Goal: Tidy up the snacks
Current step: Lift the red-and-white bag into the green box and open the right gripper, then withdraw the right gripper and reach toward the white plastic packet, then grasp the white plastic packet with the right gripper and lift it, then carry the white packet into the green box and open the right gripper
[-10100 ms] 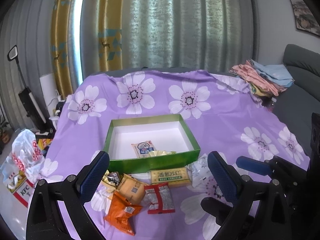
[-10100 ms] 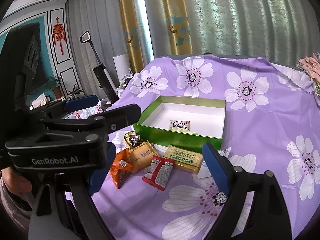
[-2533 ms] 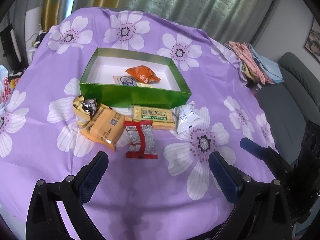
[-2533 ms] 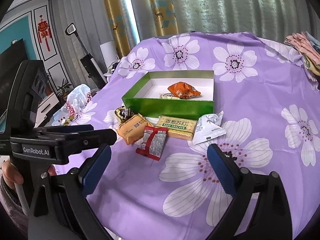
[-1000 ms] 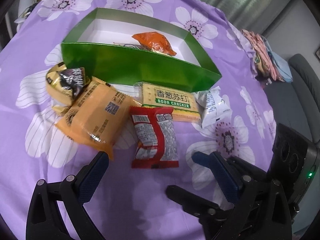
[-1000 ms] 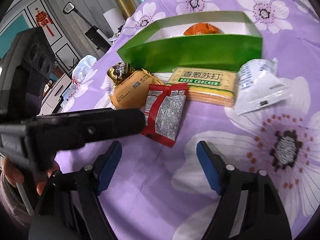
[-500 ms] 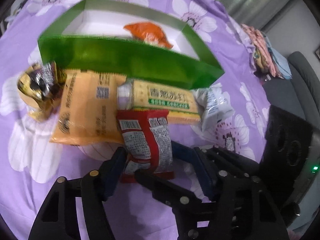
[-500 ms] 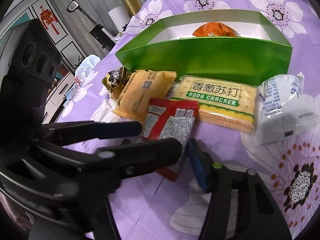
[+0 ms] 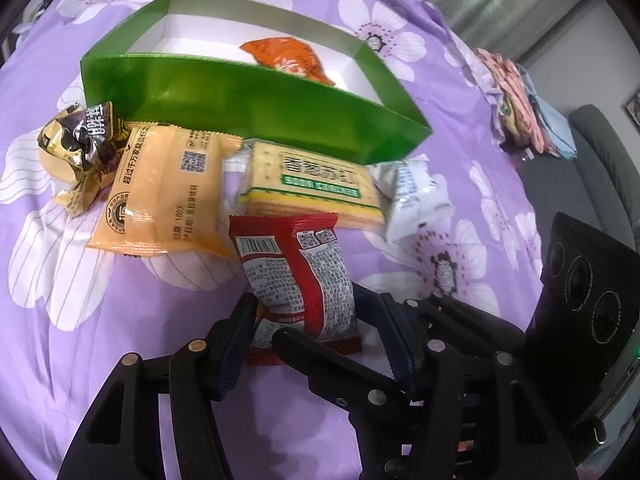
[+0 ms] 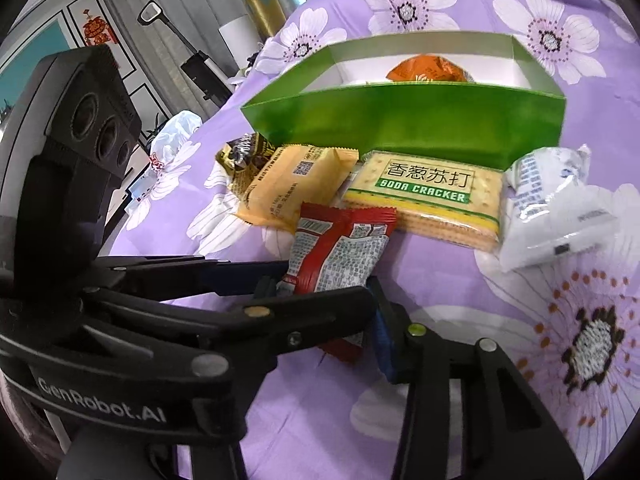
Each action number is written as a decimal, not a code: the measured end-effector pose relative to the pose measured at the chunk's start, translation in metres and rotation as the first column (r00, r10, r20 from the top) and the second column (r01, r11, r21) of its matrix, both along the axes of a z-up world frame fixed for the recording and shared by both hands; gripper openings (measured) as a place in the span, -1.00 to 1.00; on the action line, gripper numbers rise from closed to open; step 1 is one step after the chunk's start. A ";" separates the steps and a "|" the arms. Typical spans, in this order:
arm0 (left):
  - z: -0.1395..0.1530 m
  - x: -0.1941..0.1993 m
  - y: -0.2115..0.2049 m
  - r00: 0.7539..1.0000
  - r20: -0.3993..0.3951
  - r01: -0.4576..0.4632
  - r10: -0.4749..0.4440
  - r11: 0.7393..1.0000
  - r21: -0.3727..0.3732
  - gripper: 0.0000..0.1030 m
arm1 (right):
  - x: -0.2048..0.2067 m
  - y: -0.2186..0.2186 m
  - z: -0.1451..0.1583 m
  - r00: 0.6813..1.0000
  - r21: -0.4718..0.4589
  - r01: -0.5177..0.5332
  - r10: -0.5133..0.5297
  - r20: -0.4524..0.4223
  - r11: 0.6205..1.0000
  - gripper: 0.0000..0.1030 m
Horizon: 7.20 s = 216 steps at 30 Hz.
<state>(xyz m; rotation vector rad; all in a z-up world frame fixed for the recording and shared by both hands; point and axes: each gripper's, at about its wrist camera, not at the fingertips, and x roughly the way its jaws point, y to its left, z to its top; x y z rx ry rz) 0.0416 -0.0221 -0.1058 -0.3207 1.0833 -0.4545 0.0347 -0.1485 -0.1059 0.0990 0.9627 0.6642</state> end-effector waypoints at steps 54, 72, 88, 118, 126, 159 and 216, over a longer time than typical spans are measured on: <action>0.050 0.150 0.039 0.990 0.077 -0.112 0.116 0.993 -0.045 0.30 | 0.154 0.041 0.047 0.992 -0.087 0.010 0.001 0.127 0.996 0.20; 0.089 0.065 0.049 0.979 0.169 -0.120 0.111 0.992 0.045 0.73 | 0.056 -0.073 0.095 0.965 -0.002 0.172 -0.168 0.200 0.985 0.69; 0.058 -0.008 0.012 0.997 0.079 -0.002 0.006 0.999 -0.045 0.74 | -0.024 -0.097 0.072 0.966 -0.083 0.189 -0.170 0.192 0.978 0.67; 0.031 0.063 -0.082 0.992 0.011 0.124 -0.124 0.992 -0.033 0.74 | 0.024 -0.128 0.017 0.966 0.096 0.250 -0.255 0.039 0.963 0.66; 0.019 0.088 -0.101 0.989 -0.018 0.149 -0.149 0.989 -0.018 0.74 | 0.056 -0.119 0.005 0.967 0.108 0.250 -0.253 0.010 0.962 0.66; 0.039 0.070 -0.114 0.985 0.095 0.142 -0.146 0.989 0.048 0.07 | 0.055 -0.108 0.018 0.979 0.119 0.182 -0.191 0.070 0.976 -0.12; 0.085 0.147 -0.001 0.972 0.231 -0.034 0.047 0.997 -0.062 0.07 | 0.132 0.006 0.084 0.960 0.019 0.047 -0.050 0.274 0.999 -0.11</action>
